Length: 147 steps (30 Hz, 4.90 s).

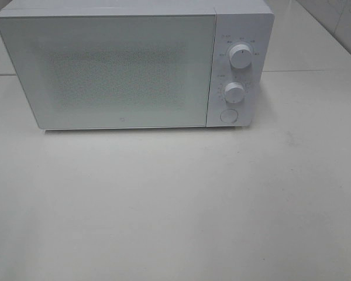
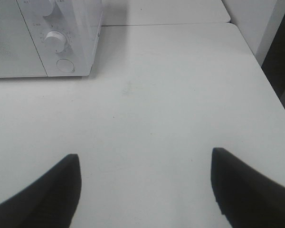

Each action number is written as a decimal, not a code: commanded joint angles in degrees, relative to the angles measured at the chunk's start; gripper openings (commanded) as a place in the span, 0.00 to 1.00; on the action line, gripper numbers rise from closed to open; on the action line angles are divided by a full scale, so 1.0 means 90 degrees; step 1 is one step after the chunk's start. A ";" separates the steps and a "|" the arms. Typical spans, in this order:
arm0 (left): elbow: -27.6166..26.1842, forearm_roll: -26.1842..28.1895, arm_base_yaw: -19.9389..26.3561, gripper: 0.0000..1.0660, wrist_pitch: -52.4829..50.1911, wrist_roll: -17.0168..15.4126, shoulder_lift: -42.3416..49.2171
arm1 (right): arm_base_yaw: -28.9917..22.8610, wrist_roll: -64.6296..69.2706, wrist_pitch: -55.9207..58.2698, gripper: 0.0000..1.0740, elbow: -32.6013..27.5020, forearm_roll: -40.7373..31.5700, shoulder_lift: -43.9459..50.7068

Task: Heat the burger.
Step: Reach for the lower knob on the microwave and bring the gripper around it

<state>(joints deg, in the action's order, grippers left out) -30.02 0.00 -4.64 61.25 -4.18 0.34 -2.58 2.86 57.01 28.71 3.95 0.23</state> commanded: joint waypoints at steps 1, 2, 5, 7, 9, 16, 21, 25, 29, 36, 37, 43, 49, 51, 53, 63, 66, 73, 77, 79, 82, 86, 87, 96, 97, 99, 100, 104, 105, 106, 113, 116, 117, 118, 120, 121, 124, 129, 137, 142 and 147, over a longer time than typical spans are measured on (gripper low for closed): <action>-0.0006 0.0000 0.0025 0.92 0.0006 -0.0013 0.0134 | 0.0038 -0.0070 -0.0140 0.70 0.0197 -0.0013 0.0146; -0.0006 0.0000 0.0025 0.92 0.0006 -0.0013 0.0134 | 0.0038 -0.0070 -0.0140 0.70 0.0197 -0.0013 0.0146; -0.0006 0.0000 0.0025 0.92 0.0006 -0.0013 0.0134 | 0.0038 -0.0070 -0.0293 0.70 0.0280 -0.0013 -0.0038; -0.0006 0.0000 0.0025 0.92 0.0006 -0.0013 0.0134 | 0.0038 -0.0070 -0.0471 0.70 0.0280 -0.0013 -0.0191; -0.0006 0.0000 0.0025 0.92 0.0006 -0.0013 0.0134 | 0.0038 -0.0070 -0.0872 0.70 0.0280 -0.0013 -0.0471; -0.0006 0.0000 0.0025 0.92 0.0006 -0.0013 0.0134 | 0.0038 -0.0070 -0.1770 0.70 0.0229 -0.0013 -0.1133; -0.0006 0.0000 0.0025 0.92 0.0006 -0.0013 0.0134 | 0.0038 -0.0057 -0.2476 0.70 0.0229 -0.0089 -0.1738; -0.0006 0.0000 0.0025 0.92 0.0006 -0.0013 0.0134 | 0.0038 -0.0057 -0.3151 0.70 0.0229 -0.0108 -0.2343; -0.0006 0.0000 0.0025 0.92 0.0006 -0.0013 0.0134 | 0.0038 -0.0051 -0.3852 0.70 0.0140 -0.0108 -0.3030; -0.0006 0.0000 0.0025 0.92 0.0006 -0.0013 0.0134 | 0.0038 -0.0045 -0.4768 0.70 -0.0045 -0.0108 -0.3820; -0.0006 0.0000 0.0025 0.92 0.0006 -0.0013 0.0134 | 0.0038 -0.0013 -0.5118 0.70 -0.0108 -0.0108 -0.4093; -0.0006 0.0000 0.0025 0.92 0.0006 -0.0013 0.0134 | 0.0038 0.0070 -0.5704 0.70 -0.0127 -0.0108 -0.4590; -0.0006 0.0000 0.0025 0.92 0.0006 -0.0013 0.0134 | 0.0038 0.0076 -0.6621 0.70 -0.0127 -0.0108 -0.5526; -0.0006 0.0000 0.0025 0.92 0.0006 -0.0013 0.0134 | 0.0038 0.0083 -0.6901 0.70 -0.0127 -0.0108 -0.5781; -0.0006 0.0000 0.0025 0.92 0.0006 -0.0013 0.0134 | 0.0038 0.0140 -0.7404 0.70 -0.0146 -0.0089 -0.6201; -0.0006 0.0000 0.0025 0.92 0.0006 -0.0013 0.0134 | 0.0038 -0.0121 -0.9957 0.70 -0.0777 -0.0140 -0.7334; -0.0006 0.0000 0.0025 0.92 0.0006 -0.0013 0.0134 | 0.0038 -0.0363 -1.0702 0.70 -0.0993 -0.0509 -0.7659; -0.0006 0.0000 0.0025 0.92 0.0006 -0.0013 0.0134 | -0.0802 -0.2024 -1.1682 0.70 -0.1184 -0.2177 -0.8664; -0.0006 0.0000 0.0025 0.92 0.0006 -0.0013 0.0134 | -0.1292 -0.2451 -1.1956 0.70 -0.1184 -0.2763 -0.9008; -0.0006 0.0000 0.0025 0.92 0.0006 -0.0013 0.0134 | -0.1617 -0.2572 -1.2204 0.70 -0.1178 -0.3151 -0.9244; -0.0006 0.0000 0.0025 0.92 0.0006 -0.0013 0.0134 | -0.2190 -0.2769 -1.2720 0.70 -0.1178 -0.3839 -0.9543; -0.0006 0.0000 0.0025 0.92 0.0006 -0.0013 0.0134 | -0.2941 -0.2795 -1.3337 0.70 -0.1165 -0.4507 -1.0033; -0.0006 0.0000 0.0025 0.92 0.0006 -0.0013 0.0134 | -0.3075 -0.2795 -1.3394 0.70 -0.1140 -0.4603 -1.0129; -0.0006 0.0000 0.0025 0.92 0.0006 -0.0013 0.0134 | -0.4100 -0.2916 -1.3649 0.70 -0.0560 -0.5456 -1.0918; -0.0006 0.0000 0.0025 0.92 0.0006 -0.0013 0.0134 | -0.4176 -0.2941 -1.3675 0.70 -0.0503 -0.5532 -1.0982; -0.0006 0.0000 0.0025 0.92 0.0006 -0.0013 0.0134 | -0.4335 -0.3011 -1.3726 0.70 -0.0363 -0.5691 -1.1115; -0.0006 0.0000 0.0025 0.92 0.0006 -0.0013 0.0134 | -0.4335 -0.3011 -1.3726 0.70 -0.0363 -0.5691 -1.1115; -0.0006 0.0000 0.0025 0.92 0.0006 -0.0013 0.0134 | -0.4545 -0.3018 -1.3726 0.70 0.0000 -0.5812 -1.1395; -0.0006 0.0000 0.0025 0.92 0.0006 -0.0013 0.0134 | -0.4603 -0.3011 -1.3713 0.70 0.0089 -0.5851 -1.1446; -0.0006 0.0000 0.0025 0.92 0.0006 -0.0013 0.0134 | -0.4603 -0.3011 -1.3713 0.70 0.0089 -0.5851 -1.1446; -0.0006 0.0000 0.0025 0.92 0.0006 -0.0013 0.0134 | -0.4603 -0.3011 -1.3878 0.70 0.0624 -0.5895 -1.1981; -0.0006 0.0000 0.0025 0.92 0.0006 -0.0013 0.0134 | -0.4603 -0.3011 -1.3897 0.70 0.0802 -0.5901 -1.2172; -0.0006 0.0000 0.0025 0.92 0.0006 -0.0013 0.0134 | -0.4603 -0.3011 -1.3897 0.70 0.0936 -0.5914 -1.2293; -0.0006 0.0000 0.0025 0.92 0.0006 -0.0013 0.0134 | -0.4603 -0.3011 -1.3897 0.70 0.0936 -0.5914 -1.2293; -0.0006 0.0000 0.0025 0.92 0.0006 -0.0013 0.0134 | -0.4545 -0.3011 -1.3885 0.70 0.1006 -0.5901 -1.2344; -0.0006 0.0000 0.0025 0.92 0.0006 -0.0013 0.0134 | -0.4444 -0.3011 -1.3859 0.70 0.1133 -0.5895 -1.2440; -0.0006 0.0000 0.0025 0.92 0.0006 -0.0013 0.0134 | -0.4272 -0.3005 -1.3846 0.70 0.1318 -0.5927 -1.2618; -0.0006 0.0000 0.0025 0.92 0.0006 -0.0013 0.0134 | -0.4036 -0.2954 -1.3751 0.70 0.1541 -0.5901 -1.2815; -0.0006 0.0000 0.0025 0.92 0.0006 -0.0013 0.0089 | -0.3864 -0.2578 -1.3636 0.70 0.1827 -0.5736 -1.3102; -0.0006 0.0000 0.0025 0.92 0.0000 -0.0013 0.0089 | -0.3737 -0.2489 -1.3535 0.70 0.1967 -0.5704 -1.3191; -0.0006 0.0000 0.0025 0.92 0.0000 -0.0013 0.0089 | -0.3559 -0.2343 -1.3458 0.70 0.2139 -0.5532 -1.3286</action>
<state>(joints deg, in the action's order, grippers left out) -30.02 0.00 -4.64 61.25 -4.18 0.34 -35.24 -19.08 -64.29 46.98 -46.93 -118.83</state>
